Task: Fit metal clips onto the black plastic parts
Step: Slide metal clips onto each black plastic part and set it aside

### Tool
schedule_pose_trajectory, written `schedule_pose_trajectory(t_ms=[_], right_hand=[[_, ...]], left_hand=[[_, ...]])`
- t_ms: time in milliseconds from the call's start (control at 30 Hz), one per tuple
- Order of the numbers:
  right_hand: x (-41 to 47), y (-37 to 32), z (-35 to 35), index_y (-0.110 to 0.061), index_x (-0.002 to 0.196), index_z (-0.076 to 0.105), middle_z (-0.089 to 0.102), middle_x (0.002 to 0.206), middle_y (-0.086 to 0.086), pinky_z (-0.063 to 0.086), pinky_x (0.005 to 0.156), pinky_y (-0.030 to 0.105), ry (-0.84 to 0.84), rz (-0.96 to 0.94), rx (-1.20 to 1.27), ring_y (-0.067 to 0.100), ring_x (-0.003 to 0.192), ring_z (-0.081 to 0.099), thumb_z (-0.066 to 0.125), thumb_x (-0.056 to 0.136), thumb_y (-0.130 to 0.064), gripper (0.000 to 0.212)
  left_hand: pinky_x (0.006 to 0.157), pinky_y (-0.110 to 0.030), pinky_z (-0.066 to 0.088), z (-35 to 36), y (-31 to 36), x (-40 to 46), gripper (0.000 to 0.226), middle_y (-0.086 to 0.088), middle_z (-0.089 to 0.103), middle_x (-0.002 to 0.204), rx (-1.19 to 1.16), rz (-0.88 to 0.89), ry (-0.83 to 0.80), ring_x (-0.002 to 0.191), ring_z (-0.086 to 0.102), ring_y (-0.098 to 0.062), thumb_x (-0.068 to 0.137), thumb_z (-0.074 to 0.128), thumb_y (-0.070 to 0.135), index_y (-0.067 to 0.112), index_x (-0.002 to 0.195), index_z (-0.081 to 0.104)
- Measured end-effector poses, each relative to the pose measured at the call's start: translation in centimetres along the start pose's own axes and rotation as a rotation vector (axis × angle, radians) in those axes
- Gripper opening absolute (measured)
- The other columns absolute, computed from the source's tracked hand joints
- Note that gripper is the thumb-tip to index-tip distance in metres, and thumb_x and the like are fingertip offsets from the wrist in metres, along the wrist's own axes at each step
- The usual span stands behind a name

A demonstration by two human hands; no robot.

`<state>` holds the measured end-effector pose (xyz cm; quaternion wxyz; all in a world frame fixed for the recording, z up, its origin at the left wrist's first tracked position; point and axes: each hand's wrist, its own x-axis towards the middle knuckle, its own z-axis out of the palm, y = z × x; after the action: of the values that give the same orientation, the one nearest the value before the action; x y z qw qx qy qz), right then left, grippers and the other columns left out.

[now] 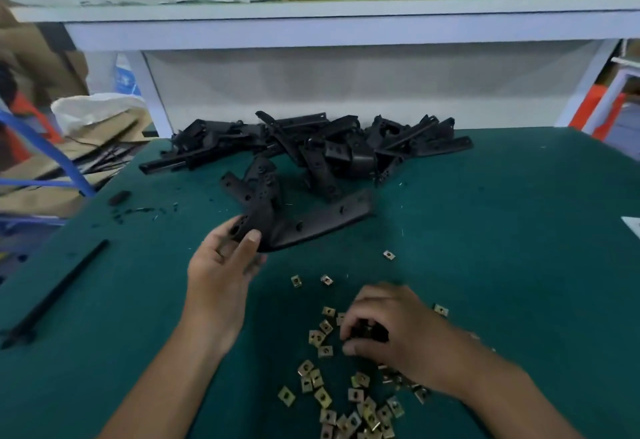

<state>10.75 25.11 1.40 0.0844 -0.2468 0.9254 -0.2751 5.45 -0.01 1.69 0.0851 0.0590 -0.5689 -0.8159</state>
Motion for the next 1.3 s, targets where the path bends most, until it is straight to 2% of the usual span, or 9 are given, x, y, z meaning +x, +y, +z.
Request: schedule_pose_trajectory(t_ms=[100,267,500,667,733,867,967,1133,1300], right_hand=[[-0.2,-0.3,0.2,-0.047,0.097,0.057,0.052,0.104,-0.030,0.037,0.085,0.018,0.034,0.034,0.046,-0.006,0.103,0.044,0.061,0.090,-0.059,0.014],[-0.1,-0.9,-1.1,-0.040,0.094,0.067,0.070,0.092,-0.016,0.049,0.073,0.014,0.328,0.081,0.472,0.001,0.084,0.064,0.070,0.084,-0.042,0.010],[0.1,-1.0,-1.7,-0.031,0.101,0.074,0.072,0.088,-0.006,0.051,0.070,0.020,0.396,0.110,0.956,0.008,0.079,0.065,0.072,0.087,-0.040,0.017],[0.3,-0.6,-1.6,-0.026,0.103,0.076,0.075,0.097,-0.002,0.052,0.087,0.036,0.414,0.158,1.015,0.016,0.096,0.068,0.079,0.080,-0.048,0.032],[0.3,-0.5,-1.8,-0.026,0.107,0.078,0.077,0.107,0.001,0.054,0.089,0.033,0.434,0.163,1.026,0.017,0.107,0.070,0.083,0.073,-0.056,0.045],[0.3,-0.8,-1.9,-0.025,0.101,0.081,0.076,0.116,0.000,0.055,0.088,0.022,0.443,0.141,1.098,0.017,0.112,0.070,0.080,0.079,-0.034,0.023],[0.4,-1.3,-1.9,-0.023,0.090,0.081,0.077,0.111,0.003,0.056,0.085,0.022,0.440,0.111,1.184,0.015,0.103,0.072,0.082,0.072,-0.021,0.017],[0.3,-1.8,-2.0,-0.024,0.088,0.079,0.077,0.101,0.005,0.058,0.076,0.023,0.427,0.075,1.241,0.015,0.090,0.072,0.083,0.064,-0.023,0.025],[0.2,-2.1,-2.2,-0.025,0.088,0.079,0.076,0.094,0.001,0.058,0.077,0.025,0.422,0.052,1.206,0.014,0.088,0.072,0.090,0.069,-0.026,0.022]], left_hand=[[0.089,-0.034,0.056,-0.5,-0.3,0.4,0.044,-0.014,0.065,0.128,-0.242,-0.178,-0.092,0.112,0.064,-0.022,0.085,0.067,0.026,0.005,0.124,0.060],[0.064,-0.030,0.059,-0.2,-0.5,0.1,0.016,-0.014,0.064,0.089,-0.255,-0.304,-0.265,0.069,0.067,-0.022,0.092,0.065,0.025,0.010,0.098,0.066],[0.063,-0.039,0.057,2.4,-1.1,-3.6,0.012,-0.026,0.064,0.094,-0.360,-0.422,-0.607,0.070,0.065,-0.031,0.099,0.062,0.026,0.020,0.109,0.062],[0.050,-0.035,0.057,3.6,-0.8,-5.1,0.015,-0.030,0.064,0.083,-0.293,-0.401,-0.562,0.060,0.064,-0.030,0.093,0.069,0.019,0.020,0.107,0.064],[0.045,-0.033,0.055,3.9,-0.9,-5.3,0.024,-0.029,0.064,0.079,-0.267,-0.375,-0.533,0.051,0.064,-0.029,0.088,0.070,0.017,0.018,0.110,0.061],[0.046,-0.032,0.055,4.2,-1.2,-5.5,0.033,-0.025,0.065,0.080,-0.178,-0.282,-0.543,0.056,0.066,-0.027,0.084,0.075,0.019,0.013,0.112,0.059],[0.049,-0.033,0.057,4.1,-1.4,-5.6,0.026,-0.024,0.066,0.085,-0.158,-0.276,-0.603,0.067,0.068,-0.028,0.086,0.078,0.025,0.012,0.105,0.064],[0.056,-0.035,0.060,4.0,-1.6,-5.6,0.040,-0.025,0.068,0.118,-0.133,-0.284,-0.729,0.080,0.071,-0.027,0.084,0.081,0.034,0.009,0.112,0.066],[0.062,-0.037,0.061,3.9,-1.2,-5.7,0.034,-0.021,0.071,0.102,-0.130,-0.346,-0.745,0.079,0.071,-0.025,0.089,0.074,0.028,0.008,0.115,0.066]])
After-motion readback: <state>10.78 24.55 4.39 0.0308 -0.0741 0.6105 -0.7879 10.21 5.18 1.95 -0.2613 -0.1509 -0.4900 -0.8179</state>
